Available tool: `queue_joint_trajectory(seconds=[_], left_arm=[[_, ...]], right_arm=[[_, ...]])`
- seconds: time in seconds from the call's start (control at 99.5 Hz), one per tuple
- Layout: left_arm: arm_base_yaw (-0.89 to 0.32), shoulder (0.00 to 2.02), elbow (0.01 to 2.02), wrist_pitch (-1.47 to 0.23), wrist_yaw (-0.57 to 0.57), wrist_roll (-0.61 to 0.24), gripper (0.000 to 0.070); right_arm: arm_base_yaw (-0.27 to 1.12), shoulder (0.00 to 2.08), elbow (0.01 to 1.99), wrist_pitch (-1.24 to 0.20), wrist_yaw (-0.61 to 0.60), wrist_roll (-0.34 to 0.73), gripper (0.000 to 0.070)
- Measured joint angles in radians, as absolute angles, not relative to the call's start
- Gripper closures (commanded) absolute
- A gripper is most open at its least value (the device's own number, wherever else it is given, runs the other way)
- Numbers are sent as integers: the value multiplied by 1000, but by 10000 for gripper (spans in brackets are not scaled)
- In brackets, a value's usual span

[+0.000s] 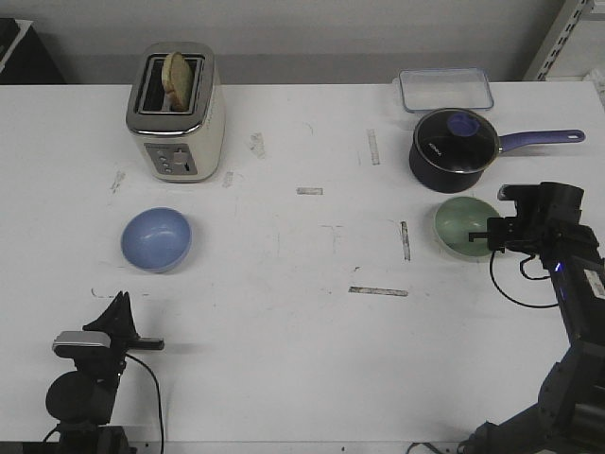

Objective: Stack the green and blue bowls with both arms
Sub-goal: 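Reach the right gripper to the pale green bowl and grip its rim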

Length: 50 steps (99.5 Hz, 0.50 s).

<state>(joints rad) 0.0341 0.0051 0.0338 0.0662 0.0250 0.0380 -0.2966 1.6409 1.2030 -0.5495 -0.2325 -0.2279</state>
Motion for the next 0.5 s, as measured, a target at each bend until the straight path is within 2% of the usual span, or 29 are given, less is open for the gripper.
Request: queue_joint_trajectory(seconds=[0.402,0.503], left_arm=[[34,5,34,67,25,38,699],[34,5,34,67,25,38,699]], right_arm=[[-287,1604,1204,-543,-213,-207,700],[-264,1531,1233,-597,-223,-195,700]])
